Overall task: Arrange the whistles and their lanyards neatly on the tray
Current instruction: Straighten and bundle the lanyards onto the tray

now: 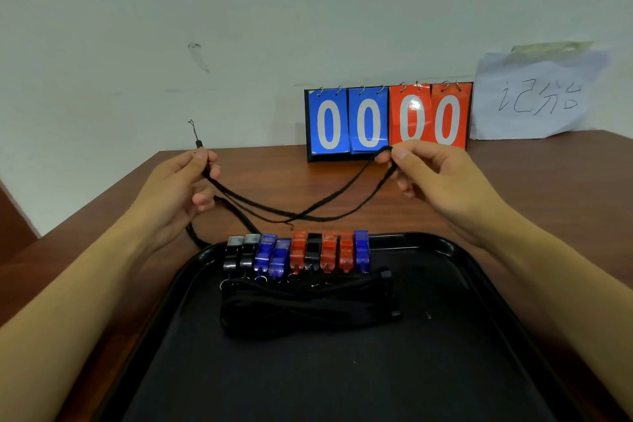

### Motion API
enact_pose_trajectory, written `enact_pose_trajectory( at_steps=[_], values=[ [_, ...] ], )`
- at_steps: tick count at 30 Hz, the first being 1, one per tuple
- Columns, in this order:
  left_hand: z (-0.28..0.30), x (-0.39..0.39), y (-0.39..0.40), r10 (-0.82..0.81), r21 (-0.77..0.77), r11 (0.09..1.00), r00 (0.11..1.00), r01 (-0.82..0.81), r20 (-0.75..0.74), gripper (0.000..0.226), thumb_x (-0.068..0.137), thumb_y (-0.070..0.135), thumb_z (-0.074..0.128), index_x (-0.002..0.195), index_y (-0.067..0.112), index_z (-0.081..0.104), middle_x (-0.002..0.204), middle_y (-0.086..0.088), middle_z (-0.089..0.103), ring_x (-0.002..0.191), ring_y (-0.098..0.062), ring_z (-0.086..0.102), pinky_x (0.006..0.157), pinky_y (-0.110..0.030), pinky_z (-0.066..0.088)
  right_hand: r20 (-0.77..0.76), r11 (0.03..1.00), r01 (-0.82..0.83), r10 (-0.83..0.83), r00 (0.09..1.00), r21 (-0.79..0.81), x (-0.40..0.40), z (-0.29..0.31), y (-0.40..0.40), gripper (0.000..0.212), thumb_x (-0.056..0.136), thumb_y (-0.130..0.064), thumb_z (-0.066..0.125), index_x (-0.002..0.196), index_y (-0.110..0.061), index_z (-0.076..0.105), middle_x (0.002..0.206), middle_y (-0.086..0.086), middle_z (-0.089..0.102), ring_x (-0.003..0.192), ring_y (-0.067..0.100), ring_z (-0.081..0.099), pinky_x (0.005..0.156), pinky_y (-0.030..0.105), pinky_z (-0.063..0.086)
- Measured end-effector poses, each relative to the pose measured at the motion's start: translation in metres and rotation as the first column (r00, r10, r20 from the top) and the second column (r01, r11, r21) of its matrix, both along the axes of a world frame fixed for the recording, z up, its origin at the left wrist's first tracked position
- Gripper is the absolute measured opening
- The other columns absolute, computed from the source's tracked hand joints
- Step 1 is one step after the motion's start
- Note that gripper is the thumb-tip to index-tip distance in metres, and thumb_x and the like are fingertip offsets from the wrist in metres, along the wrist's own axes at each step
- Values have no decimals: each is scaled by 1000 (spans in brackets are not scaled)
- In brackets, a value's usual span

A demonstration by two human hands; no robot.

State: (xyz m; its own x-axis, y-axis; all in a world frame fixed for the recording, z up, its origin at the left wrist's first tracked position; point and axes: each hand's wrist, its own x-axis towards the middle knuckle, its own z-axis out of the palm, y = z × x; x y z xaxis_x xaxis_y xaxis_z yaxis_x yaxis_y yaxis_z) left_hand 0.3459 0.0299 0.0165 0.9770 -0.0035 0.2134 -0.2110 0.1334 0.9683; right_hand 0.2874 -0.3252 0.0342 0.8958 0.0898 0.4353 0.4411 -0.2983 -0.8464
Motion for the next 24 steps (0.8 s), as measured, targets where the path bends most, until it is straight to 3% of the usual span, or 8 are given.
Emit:
enact_pose_trajectory(
  at_steps=[2, 4, 7, 11, 19, 24],
  values=[
    [0, 1, 1, -21, -18, 1000, 1000, 21, 9, 24, 110, 25, 44, 95, 16, 60, 67, 6, 44, 37, -2, 30, 39, -16, 28, -19, 1000, 2, -2, 1000, 25, 1, 2, 0, 25, 105, -25, 49, 97, -24, 73, 74, -10, 66, 69, 3, 59, 67, 24, 51],
    [0, 3, 4, 18, -26, 999, 1000, -18, 14, 25, 110, 25, 45, 93, 16, 60, 65, 6, 34, 36, -2, 26, 39, -17, 26, -47, 992, -9, 15, 999, 128, 1, 4, 0, 32, 106, -22, 48, 86, -25, 73, 91, -3, 68, 79, 7, 59, 71, 29, 49],
    [-1, 5, 7, 124, 64, 990, 991, -126, 43, 25, 109, 28, 48, 92, 16, 62, 64, 5, 29, 39, -4, 26, 40, -18, 26, -70, 955, -39, 63, 996, 295, 0, 7, 0, 37, 105, -21, 49, 77, -29, 73, 103, 3, 66, 85, 11, 59, 73, 31, 48],
    [-4, 4, 4, 185, 220, 955, 978, -201, 93, 24, 109, 28, 49, 95, 17, 64, 63, 7, 33, 46, -8, 25, 43, -21, 25, -65, 907, -143, 183, 981, 395, -1, 6, 2, 32, 106, -16, 45, 85, -20, 69, 101, 3, 65, 81, 12, 58, 71, 30, 45],
    [-7, 8, 3, 228, 316, 913, 966, -257, 125, 24, 109, 30, 50, 95, 19, 66, 67, 3, 34, 47, -10, 24, 42, -21, 24, -56, 851, -219, 279, 959, 478, 2, 4, 3, 29, 107, -17, 44, 98, -17, 71, 79, -2, 58, 67, 9, 48, 65, 26, 39],
    [-8, 7, 4, 232, 337, 903, 962, -267, 142, 24, 108, 31, 50, 97, 17, 67, 67, 2, 34, 46, -9, 25, 43, -20, 25, -134, 782, -197, 336, 932, 591, 0, 7, 4, 31, 106, -21, 44, 81, -17, 61, 76, -2, 60, 67, 11, 48, 63, 27, 39]
  ],
)
